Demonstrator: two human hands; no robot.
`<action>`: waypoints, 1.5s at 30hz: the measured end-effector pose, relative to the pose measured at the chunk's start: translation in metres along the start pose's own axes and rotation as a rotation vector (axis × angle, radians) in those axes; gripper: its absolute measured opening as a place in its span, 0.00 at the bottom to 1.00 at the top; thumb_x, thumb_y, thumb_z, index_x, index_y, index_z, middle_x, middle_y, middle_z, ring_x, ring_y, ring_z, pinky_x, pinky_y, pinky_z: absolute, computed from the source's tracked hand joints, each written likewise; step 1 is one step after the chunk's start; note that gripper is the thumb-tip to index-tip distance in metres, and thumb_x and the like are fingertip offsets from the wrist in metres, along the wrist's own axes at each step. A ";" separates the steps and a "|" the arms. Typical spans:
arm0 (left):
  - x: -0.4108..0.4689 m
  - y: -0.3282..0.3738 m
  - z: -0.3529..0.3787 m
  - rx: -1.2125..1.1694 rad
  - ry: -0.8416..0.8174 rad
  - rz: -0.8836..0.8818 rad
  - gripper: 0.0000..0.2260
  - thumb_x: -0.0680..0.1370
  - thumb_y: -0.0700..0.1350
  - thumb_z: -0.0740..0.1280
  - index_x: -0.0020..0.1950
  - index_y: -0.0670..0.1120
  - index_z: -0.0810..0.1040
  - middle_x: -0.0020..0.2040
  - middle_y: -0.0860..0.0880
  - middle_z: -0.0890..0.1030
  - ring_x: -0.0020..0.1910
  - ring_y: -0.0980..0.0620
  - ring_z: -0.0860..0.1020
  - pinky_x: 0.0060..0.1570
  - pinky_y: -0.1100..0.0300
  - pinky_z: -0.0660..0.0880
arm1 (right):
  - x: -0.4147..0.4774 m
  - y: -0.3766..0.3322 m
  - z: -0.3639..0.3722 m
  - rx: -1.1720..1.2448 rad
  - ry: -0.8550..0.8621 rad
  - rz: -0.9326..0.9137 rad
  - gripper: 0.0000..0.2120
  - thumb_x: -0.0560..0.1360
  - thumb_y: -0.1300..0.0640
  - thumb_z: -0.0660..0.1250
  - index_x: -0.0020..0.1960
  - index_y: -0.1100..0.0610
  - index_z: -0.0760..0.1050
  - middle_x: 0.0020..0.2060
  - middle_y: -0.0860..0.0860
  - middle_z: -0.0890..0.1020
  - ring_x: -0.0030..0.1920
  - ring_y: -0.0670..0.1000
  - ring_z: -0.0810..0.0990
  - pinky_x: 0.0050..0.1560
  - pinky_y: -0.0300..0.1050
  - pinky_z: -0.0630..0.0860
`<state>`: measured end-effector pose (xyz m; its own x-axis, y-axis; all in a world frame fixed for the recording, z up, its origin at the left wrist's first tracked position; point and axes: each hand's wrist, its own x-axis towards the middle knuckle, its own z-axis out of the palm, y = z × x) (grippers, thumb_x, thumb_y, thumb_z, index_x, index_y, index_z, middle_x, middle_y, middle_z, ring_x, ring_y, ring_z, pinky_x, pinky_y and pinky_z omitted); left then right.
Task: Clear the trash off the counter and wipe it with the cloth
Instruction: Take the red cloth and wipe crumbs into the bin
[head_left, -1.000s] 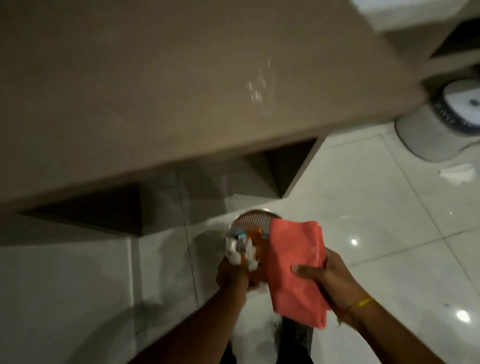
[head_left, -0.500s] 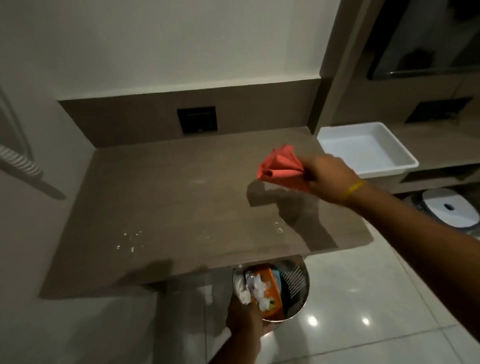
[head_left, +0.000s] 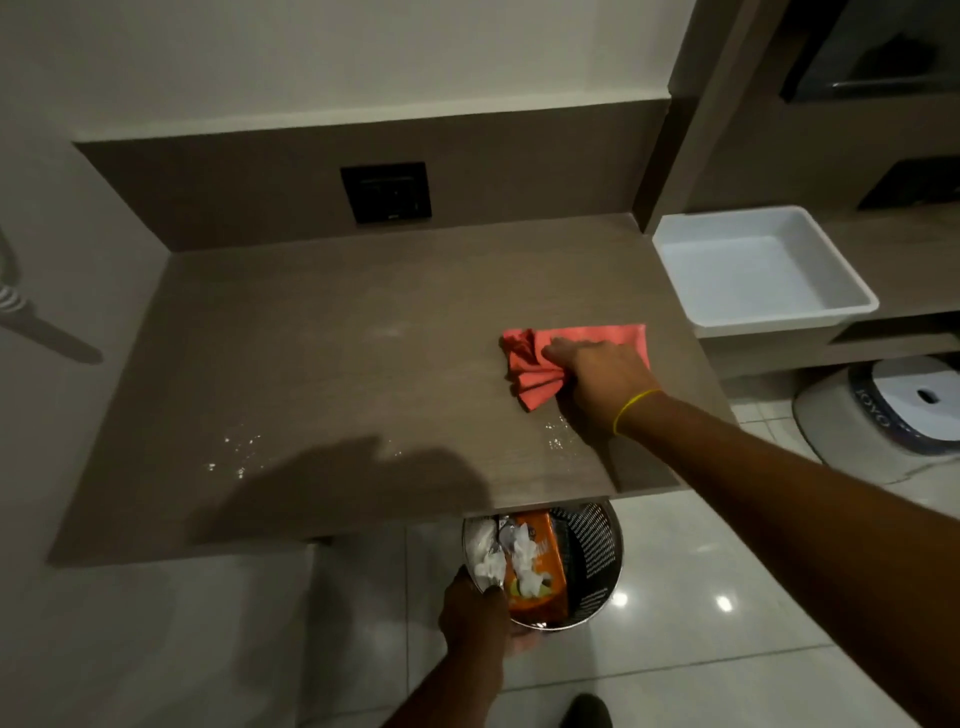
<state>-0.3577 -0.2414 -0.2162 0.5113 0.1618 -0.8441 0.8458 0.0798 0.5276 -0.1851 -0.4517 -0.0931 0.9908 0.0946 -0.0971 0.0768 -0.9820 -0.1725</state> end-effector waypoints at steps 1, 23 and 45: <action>-0.001 0.000 0.001 0.006 0.004 -0.014 0.15 0.83 0.34 0.63 0.61 0.51 0.81 0.58 0.40 0.84 0.49 0.33 0.86 0.34 0.42 0.86 | -0.014 -0.002 0.001 0.011 -0.005 -0.016 0.16 0.73 0.57 0.68 0.60 0.51 0.79 0.56 0.54 0.85 0.53 0.61 0.84 0.51 0.55 0.80; -0.011 0.013 -0.027 -0.034 0.000 -0.030 0.13 0.81 0.38 0.66 0.54 0.57 0.81 0.56 0.41 0.84 0.44 0.34 0.88 0.29 0.47 0.85 | -0.131 -0.086 -0.024 0.317 -0.134 -0.096 0.17 0.70 0.51 0.64 0.58 0.45 0.79 0.50 0.46 0.87 0.51 0.51 0.85 0.51 0.52 0.81; 0.015 0.020 -0.162 -0.179 0.137 0.007 0.16 0.81 0.33 0.65 0.63 0.49 0.81 0.61 0.35 0.84 0.47 0.30 0.87 0.32 0.45 0.86 | 0.092 -0.188 0.036 0.023 -0.019 -0.076 0.15 0.71 0.53 0.65 0.57 0.52 0.75 0.48 0.62 0.85 0.49 0.67 0.84 0.48 0.57 0.79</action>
<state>-0.3577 -0.0778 -0.2023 0.4813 0.2937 -0.8259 0.7955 0.2495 0.5522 -0.1120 -0.2524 -0.1049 0.9799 0.1720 -0.1013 0.1490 -0.9679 -0.2023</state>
